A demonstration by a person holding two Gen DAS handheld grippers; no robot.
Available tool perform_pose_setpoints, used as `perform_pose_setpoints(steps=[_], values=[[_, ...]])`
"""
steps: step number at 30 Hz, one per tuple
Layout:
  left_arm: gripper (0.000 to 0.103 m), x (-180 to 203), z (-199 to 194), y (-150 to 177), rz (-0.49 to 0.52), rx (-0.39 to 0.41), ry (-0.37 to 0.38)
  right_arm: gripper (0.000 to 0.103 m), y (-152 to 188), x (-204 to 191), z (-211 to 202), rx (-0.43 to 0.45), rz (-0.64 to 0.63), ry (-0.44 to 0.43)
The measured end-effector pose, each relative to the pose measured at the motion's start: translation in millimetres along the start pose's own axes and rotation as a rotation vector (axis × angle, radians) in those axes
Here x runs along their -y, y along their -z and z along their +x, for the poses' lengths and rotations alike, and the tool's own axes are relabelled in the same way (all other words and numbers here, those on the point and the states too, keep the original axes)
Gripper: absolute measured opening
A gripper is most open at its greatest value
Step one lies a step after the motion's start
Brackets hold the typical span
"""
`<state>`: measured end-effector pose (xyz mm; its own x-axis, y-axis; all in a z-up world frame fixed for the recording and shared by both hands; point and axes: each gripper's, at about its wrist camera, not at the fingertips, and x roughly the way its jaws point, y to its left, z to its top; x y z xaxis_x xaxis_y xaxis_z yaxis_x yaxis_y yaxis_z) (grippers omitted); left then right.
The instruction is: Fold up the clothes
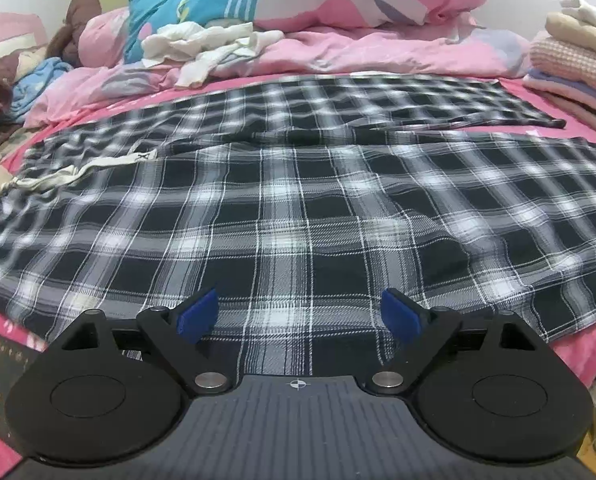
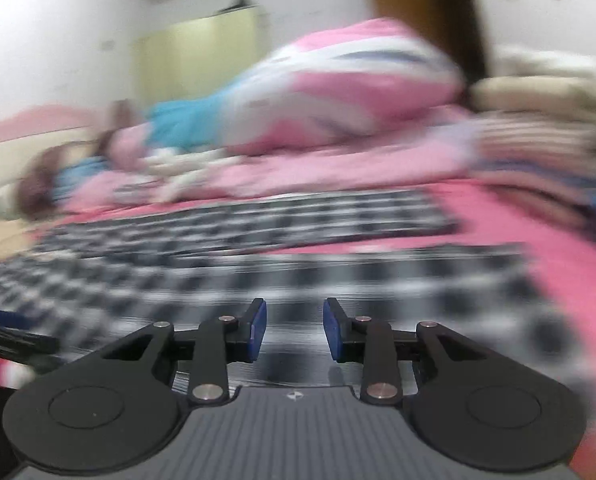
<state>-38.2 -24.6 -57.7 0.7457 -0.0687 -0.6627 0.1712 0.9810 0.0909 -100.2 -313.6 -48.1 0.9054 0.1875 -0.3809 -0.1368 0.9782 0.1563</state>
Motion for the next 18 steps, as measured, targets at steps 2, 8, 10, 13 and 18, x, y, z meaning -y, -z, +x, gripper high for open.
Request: perform_pose_setpoints(steps=[2, 8, 10, 13, 18], values=[[0.09, -1.4, -0.4, 1.5, -0.004, 0.004, 0.004, 0.033, 8.2, -12.9, 3.7, -0.028, -0.014, -0.033], [0.093, -9.2, 0.5, 7.6, -0.03, 0.019, 0.03, 0.033, 35.7, -37.6, -0.8, -0.12, -0.037, -0.087], [0.093, -11.3, 0.1, 10.2, -0.045, 0.03, 0.037, 0.033, 31.3, -35.3, -9.7, -0.155, -0.02, -0.092], [0.093, -14.9, -2.9, 13.4, -0.056, 0.043, 0.048, 0.034, 15.2, -34.3, -12.4, -0.18, 0.003, -0.088], [0.093, -26.0, -9.5, 18.6, -0.097, 0.046, 0.072, 0.034, -17.1, -54.4, 19.0, -0.115, -0.007, -0.139]])
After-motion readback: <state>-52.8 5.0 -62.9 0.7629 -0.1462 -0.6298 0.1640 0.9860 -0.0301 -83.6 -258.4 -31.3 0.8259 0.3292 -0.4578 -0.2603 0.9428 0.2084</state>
